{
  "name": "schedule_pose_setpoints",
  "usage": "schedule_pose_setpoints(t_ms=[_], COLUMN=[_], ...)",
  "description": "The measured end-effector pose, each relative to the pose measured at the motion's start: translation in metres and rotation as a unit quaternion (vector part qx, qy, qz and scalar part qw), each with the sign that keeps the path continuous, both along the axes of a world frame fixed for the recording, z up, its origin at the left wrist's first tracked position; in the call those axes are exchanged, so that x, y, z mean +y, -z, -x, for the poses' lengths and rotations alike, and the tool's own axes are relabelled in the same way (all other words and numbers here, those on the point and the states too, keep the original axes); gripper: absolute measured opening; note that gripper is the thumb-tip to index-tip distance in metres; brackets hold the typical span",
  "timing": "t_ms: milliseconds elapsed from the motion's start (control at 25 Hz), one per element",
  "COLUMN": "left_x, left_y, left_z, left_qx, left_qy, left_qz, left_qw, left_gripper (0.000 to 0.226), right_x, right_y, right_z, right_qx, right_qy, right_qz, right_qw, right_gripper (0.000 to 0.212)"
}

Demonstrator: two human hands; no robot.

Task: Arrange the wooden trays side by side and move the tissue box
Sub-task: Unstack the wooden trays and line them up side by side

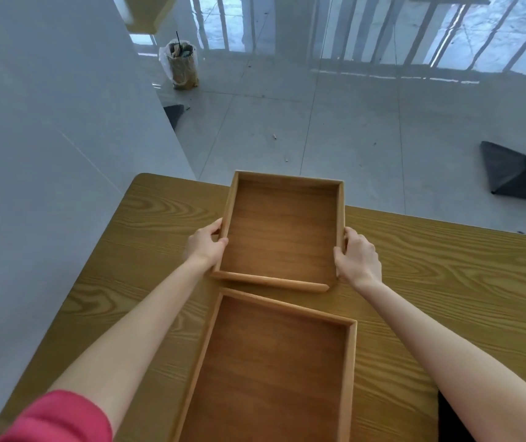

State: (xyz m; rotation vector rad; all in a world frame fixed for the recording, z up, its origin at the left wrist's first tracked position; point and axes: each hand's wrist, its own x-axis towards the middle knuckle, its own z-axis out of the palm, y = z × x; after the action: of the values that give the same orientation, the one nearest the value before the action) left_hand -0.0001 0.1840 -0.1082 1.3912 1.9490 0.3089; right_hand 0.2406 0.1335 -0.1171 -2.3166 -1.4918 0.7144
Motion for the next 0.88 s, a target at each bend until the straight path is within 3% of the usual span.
schedule_pose_setpoints(t_ms=[880], left_x=[-0.030], left_y=[0.006], left_z=[0.004], left_qx=[0.075], left_qy=[0.001], left_qz=[0.005], left_qw=[0.997], left_gripper=[0.048], right_x=[-0.038], right_y=[0.001], right_z=[0.019], right_qx=[-0.059], right_qy=[-0.041], right_qz=[0.024], right_qw=[0.997], right_gripper=[0.050])
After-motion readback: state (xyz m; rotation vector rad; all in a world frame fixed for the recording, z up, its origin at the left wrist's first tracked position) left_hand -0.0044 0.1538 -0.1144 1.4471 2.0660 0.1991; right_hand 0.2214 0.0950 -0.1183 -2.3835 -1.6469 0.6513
